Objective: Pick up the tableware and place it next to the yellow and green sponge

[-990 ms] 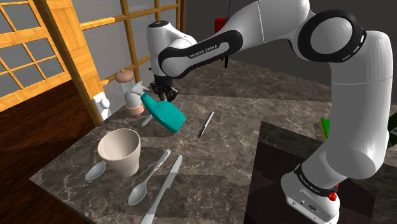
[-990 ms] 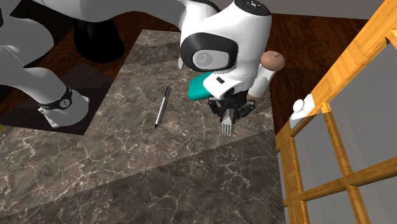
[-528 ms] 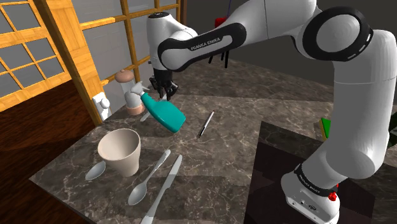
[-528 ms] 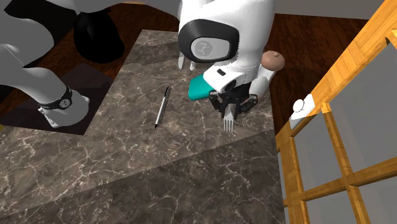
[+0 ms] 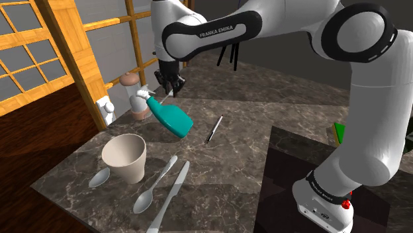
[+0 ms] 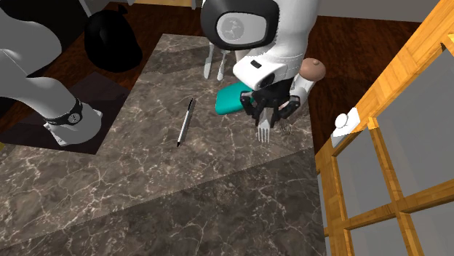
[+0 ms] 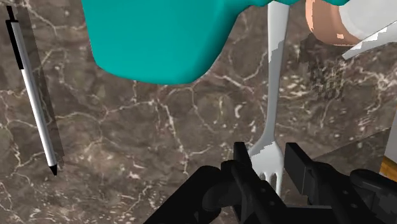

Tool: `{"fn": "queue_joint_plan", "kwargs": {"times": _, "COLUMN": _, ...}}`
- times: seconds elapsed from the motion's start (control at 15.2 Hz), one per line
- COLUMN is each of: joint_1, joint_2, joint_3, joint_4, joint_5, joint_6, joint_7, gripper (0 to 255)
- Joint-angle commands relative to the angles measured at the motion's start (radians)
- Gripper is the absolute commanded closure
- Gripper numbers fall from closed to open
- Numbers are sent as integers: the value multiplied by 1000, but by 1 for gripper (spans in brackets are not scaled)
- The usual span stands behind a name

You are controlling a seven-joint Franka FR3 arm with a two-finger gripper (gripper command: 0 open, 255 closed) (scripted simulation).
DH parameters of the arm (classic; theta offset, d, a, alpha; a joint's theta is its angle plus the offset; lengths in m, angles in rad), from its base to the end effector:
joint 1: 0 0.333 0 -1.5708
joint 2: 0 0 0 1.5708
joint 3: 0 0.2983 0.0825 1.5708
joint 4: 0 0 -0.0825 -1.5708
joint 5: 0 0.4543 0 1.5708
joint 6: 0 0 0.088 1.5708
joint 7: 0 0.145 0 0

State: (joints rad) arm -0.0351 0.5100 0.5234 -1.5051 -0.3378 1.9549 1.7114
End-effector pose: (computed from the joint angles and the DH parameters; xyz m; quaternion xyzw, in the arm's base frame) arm 0.6913 0.2828 0.3232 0.8375 -0.5454 0.0328 0.0098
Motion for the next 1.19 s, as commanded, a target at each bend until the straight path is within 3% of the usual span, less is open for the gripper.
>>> {"fn": "queue_joint_plan", "kwargs": {"times": 0.0, "joint_1": 1, "joint_2": -6, "joint_3": 2, "joint_4": 18, "joint_5": 5, "joint_6": -23, "joint_7": -4, "gripper": 255}}
{"fn": "queue_joint_plan", "kwargs": {"times": 0.13, "joint_1": 2, "joint_2": -12, "joint_3": 5, "joint_4": 35, "joint_5": 9, "joint_6": -45, "joint_7": -9, "gripper": 255}}
{"fn": "queue_joint_plan", "kwargs": {"times": 0.66, "joint_1": -186, "joint_2": -342, "joint_3": 31, "joint_4": -407, "joint_5": 165, "joint_6": 118, "joint_7": -149, "gripper": 255}}
{"fn": "queue_joint_plan", "kwargs": {"times": 1.12, "joint_1": -266, "joint_2": -611, "joint_3": -17, "joint_4": -698, "joint_5": 325, "joint_6": 192, "joint_7": -346, "gripper": 255}}
